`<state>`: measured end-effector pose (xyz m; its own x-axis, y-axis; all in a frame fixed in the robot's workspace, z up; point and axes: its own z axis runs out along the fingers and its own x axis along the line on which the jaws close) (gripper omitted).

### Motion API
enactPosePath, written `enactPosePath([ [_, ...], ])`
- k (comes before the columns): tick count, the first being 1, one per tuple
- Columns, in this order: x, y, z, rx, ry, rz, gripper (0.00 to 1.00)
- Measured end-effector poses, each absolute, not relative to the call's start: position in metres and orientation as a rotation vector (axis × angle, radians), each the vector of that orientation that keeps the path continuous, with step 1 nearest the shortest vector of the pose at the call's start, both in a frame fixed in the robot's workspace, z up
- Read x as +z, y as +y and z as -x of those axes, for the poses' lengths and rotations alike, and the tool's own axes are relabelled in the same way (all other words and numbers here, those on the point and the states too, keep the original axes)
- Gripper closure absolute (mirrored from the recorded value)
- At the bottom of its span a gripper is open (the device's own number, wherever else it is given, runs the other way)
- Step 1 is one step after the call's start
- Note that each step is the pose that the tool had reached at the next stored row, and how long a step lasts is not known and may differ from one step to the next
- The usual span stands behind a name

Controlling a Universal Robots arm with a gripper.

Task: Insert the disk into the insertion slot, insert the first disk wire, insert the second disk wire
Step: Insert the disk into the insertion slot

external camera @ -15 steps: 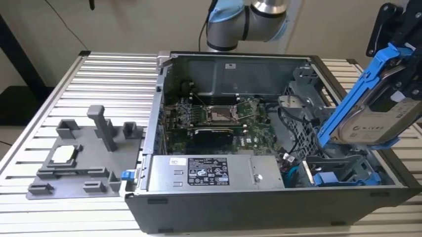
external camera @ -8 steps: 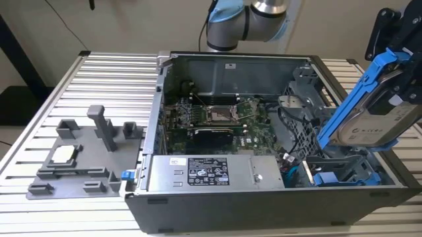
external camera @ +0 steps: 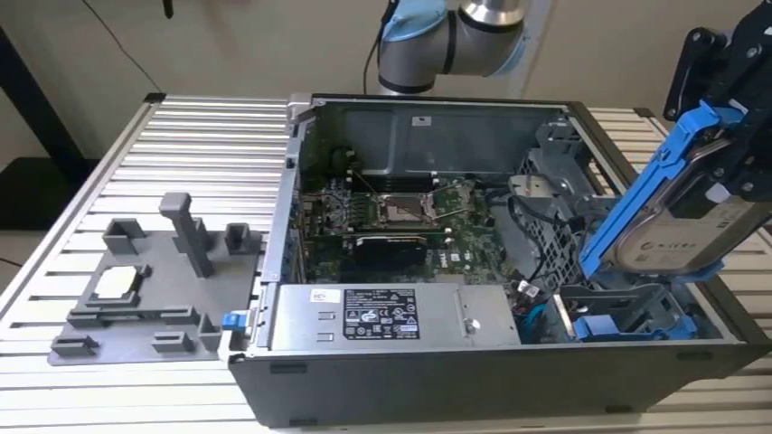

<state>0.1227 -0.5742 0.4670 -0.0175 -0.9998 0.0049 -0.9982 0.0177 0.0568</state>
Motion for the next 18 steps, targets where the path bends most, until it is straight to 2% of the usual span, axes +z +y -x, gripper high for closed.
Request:
enactPosePath([
  [18,0.448,-0.574,-0.125,-0.048,-2.210,-2.172,0.67],
])
